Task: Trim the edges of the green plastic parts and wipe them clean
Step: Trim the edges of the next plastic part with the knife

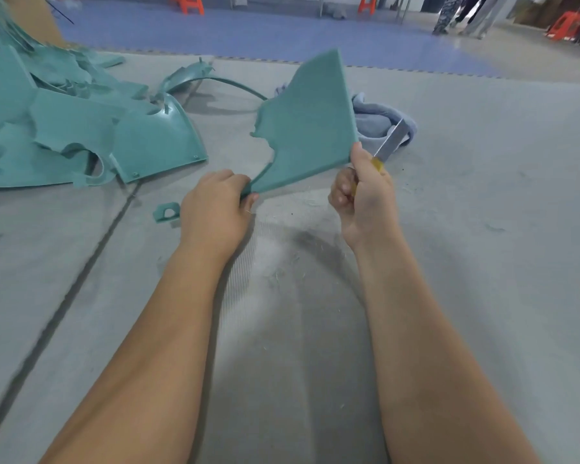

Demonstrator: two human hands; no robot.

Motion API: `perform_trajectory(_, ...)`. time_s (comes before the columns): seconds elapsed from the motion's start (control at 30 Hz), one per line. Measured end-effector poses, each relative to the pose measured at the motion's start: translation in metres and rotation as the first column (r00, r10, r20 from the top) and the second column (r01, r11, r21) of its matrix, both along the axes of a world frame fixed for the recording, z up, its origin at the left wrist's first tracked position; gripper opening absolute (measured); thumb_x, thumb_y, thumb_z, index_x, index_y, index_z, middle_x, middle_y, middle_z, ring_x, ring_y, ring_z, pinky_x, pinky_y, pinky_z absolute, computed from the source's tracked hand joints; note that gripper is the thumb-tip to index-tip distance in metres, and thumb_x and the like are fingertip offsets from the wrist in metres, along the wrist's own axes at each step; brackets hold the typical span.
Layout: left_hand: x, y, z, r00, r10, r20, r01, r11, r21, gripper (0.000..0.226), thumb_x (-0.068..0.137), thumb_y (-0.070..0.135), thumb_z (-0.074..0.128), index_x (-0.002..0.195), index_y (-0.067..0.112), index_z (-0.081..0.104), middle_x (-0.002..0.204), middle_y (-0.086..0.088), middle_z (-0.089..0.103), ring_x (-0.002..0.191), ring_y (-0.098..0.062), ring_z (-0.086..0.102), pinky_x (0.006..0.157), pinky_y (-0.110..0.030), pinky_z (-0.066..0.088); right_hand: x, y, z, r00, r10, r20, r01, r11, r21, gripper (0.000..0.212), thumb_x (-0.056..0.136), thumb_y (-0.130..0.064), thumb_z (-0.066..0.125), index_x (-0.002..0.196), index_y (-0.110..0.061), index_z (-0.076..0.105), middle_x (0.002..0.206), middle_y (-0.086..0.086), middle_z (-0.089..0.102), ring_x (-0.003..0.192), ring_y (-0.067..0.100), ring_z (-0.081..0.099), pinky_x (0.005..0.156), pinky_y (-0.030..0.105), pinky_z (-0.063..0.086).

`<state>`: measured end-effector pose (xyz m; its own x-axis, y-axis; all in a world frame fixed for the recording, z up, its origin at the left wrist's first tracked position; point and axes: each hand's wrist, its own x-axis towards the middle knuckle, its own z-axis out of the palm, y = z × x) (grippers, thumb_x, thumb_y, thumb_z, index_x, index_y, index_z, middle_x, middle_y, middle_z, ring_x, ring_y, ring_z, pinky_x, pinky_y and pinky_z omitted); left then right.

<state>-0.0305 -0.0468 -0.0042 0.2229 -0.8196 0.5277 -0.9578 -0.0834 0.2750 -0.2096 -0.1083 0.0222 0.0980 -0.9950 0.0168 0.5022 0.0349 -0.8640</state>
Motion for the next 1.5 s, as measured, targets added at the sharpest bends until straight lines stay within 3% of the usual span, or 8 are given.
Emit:
perform_trajectory(0.23,-0.01,0.003,0.007,0.972,-0.188,-0.144,0.137,0.942,-0.307,0.035,0.087,0.0,0.056,0.12,0.008,0.065,0.115,-0.013,0.053,0.108,-0.025,0.046,0.096,-0.011,0.027,0.0,0.003,0.005,0.888,0.168,0.427,-0.159,0.986,-0.058,0.03,0.107,-0.026,0.032,0.114,-0.009,0.056,0.094,0.01,0.074,0.069,0.014,0.066,0.067,0.023,0.054)
perform_trajectory(0.47,-0.011,0.006,0.011,0.842,-0.268,-0.469,0.068,0.913,-0.401,0.03,0.088,-0.002,0.048,0.103,0.015,0.069,0.118,-0.003,0.058,0.112,-0.009,0.053,0.103,-0.021,0.04,-0.004,0.009,0.018,0.778,0.166,0.605,-0.133,0.986,-0.099,0.023,0.087,-0.01,0.052,0.08,-0.002,0.074,0.094,0.018,0.071,0.089,0.029,0.071,0.076,0.034,0.057)
perform_trajectory(0.63,-0.013,0.002,0.023,-0.169,-0.23,-0.958,0.136,0.958,-0.254,0.046,0.105,0.042,0.024,0.114,0.014,0.06,0.107,-0.01,0.068,0.092,-0.025,0.07,0.076,-0.038,0.059,0.0,0.0,0.003,0.955,0.053,0.291,-0.03,0.996,-0.085,0.031,0.089,0.002,0.035,0.07,-0.005,0.059,0.077,0.009,0.068,0.079,0.022,0.066,0.073,0.033,0.054)
perform_trajectory(0.7,-0.009,-0.001,0.023,-0.334,-0.16,-0.929,0.203,0.95,-0.237,0.062,0.1,0.058,0.017,0.12,0.014,0.056,0.106,-0.011,0.072,0.095,-0.028,0.071,0.071,-0.04,0.06,0.007,-0.001,-0.004,0.995,-0.037,0.089,0.044,0.996,-0.076,0.033,0.086,0.004,0.036,0.063,-0.007,0.056,0.068,0.005,0.062,0.072,0.02,0.062,0.068,0.03,0.051)
perform_trajectory(0.87,-0.014,-0.001,0.02,-0.23,-0.133,-0.964,0.258,0.947,-0.192,0.023,0.1,0.021,0.046,0.114,0.013,0.061,0.101,-0.006,0.071,0.089,-0.021,0.07,0.074,-0.04,0.06,0.016,-0.003,-0.012,0.985,-0.116,-0.129,0.102,0.988,-0.114,0.035,0.088,0.001,0.04,0.06,-0.016,0.053,0.062,-0.006,0.053,0.054,0.001,0.052,0.067,0.023,0.048)
perform_trajectory(1.1,-0.012,-0.003,0.014,-0.267,-0.172,-0.948,0.282,0.927,-0.248,0.029,0.099,0.003,0.044,0.11,0.023,0.063,0.099,0.001,0.075,0.087,-0.023,0.073,0.06,-0.039,0.059,0.024,0.005,-0.011,0.854,-0.384,-0.35,0.3,0.915,-0.271,0.024,0.099,-0.009,0.042,0.093,-0.023,0.061,0.111,-0.001,0.048,0.099,0.006,0.052,0.085,0.011,0.041)
perform_trajectory(1.33,-0.006,-0.01,0.005,-0.304,-0.227,-0.925,0.157,0.946,-0.283,0.029,0.094,-0.004,0.053,0.106,0.02,0.063,0.095,0.0,0.076,0.083,-0.022,0.073,0.062,-0.035,0.059,0.022,0.009,-0.014,0.833,-0.255,-0.491,0.208,0.967,-0.15,0.012,0.094,-0.032,0.052,0.095,-0.023,0.045,0.074,-0.003,0.05,0.063,0.009,0.045,0.061,0.024,0.036)
perform_trajectory(1.5,-0.024,-0.016,0.001,0.022,-0.197,-0.98,0.089,0.977,-0.195,0.022,0.094,-0.004,0.052,0.106,0.014,0.058,0.104,-0.006,0.068,0.082,-0.02,0.07,0.059,-0.031,0.059,0.036,0.017,-0.012,0.91,-0.113,-0.4,0.069,0.99,-0.122,0.018,0.099,-0.03,0.044,0.084,-0.021,0.04,0.073,-0.003,0.044,0.059,0.009,0.037,0.056,0.025,0.031)
